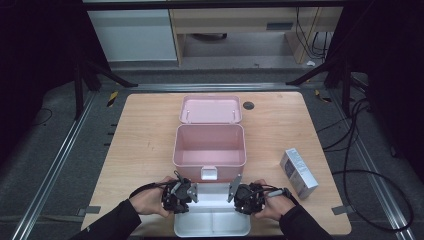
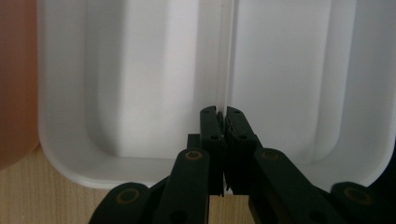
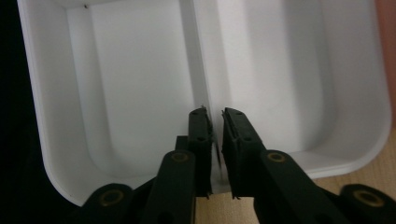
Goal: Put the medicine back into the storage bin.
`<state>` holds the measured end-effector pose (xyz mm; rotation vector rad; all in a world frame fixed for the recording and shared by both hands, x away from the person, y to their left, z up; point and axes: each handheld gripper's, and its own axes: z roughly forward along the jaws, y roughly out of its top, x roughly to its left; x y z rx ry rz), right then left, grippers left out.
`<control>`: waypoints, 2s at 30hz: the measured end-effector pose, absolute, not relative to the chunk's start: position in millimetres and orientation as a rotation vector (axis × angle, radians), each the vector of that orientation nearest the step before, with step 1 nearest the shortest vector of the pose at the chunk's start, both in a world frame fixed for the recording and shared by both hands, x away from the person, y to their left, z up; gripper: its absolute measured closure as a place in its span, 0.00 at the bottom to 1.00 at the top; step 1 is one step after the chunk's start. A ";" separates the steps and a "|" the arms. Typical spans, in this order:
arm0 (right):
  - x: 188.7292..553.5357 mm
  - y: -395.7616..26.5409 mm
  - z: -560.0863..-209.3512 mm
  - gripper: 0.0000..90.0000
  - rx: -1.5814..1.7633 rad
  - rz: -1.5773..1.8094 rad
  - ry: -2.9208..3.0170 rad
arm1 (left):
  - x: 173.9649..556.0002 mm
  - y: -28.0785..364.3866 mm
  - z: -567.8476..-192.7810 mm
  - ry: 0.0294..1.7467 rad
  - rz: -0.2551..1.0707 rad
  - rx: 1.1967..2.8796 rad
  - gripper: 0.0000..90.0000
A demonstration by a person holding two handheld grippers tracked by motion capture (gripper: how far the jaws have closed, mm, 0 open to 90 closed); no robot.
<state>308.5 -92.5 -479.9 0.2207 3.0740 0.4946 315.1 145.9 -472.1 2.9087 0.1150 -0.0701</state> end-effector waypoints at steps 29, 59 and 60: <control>344.4 -183.0 -392.2 0.35 0.869 0.868 2.520 | 375.2 275.4 -432.4 1.027 0.279 2.428 0.34; 364.2 -258.6 -428.0 0.30 1.407 0.518 2.385 | 392.0 288.8 -444.4 1.245 0.368 2.291 0.33; 364.4 -259.1 -430.5 0.31 1.422 0.511 2.395 | 391.8 288.3 -444.3 1.242 0.367 2.294 0.33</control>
